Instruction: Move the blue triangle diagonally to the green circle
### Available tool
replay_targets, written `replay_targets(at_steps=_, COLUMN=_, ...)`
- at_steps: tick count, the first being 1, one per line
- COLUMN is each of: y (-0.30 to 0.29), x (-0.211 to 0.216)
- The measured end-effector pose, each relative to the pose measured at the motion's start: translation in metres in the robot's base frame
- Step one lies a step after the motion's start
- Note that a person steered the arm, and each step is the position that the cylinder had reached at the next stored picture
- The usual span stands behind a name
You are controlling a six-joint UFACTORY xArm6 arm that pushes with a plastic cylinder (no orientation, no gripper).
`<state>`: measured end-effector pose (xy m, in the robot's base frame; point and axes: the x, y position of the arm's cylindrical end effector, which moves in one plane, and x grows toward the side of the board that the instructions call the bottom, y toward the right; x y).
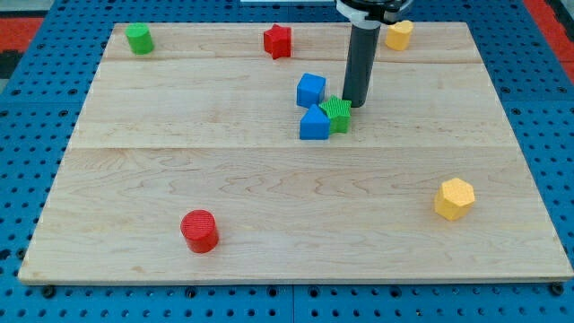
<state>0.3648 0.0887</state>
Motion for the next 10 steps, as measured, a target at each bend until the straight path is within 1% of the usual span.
replay_targets(at_steps=2, y=0.004, x=0.018)
replay_targets(at_steps=3, y=-0.004, x=0.024)
replay_targets(at_steps=4, y=0.025, x=0.032)
replay_targets(at_steps=5, y=-0.003, x=0.051)
replay_targets(at_steps=6, y=-0.052, x=0.063)
replay_targets(at_steps=7, y=-0.089, x=0.057)
replay_targets(at_steps=8, y=-0.104, x=0.031)
replay_targets(at_steps=9, y=-0.133, x=0.028)
replay_targets(at_steps=10, y=-0.192, x=0.034)
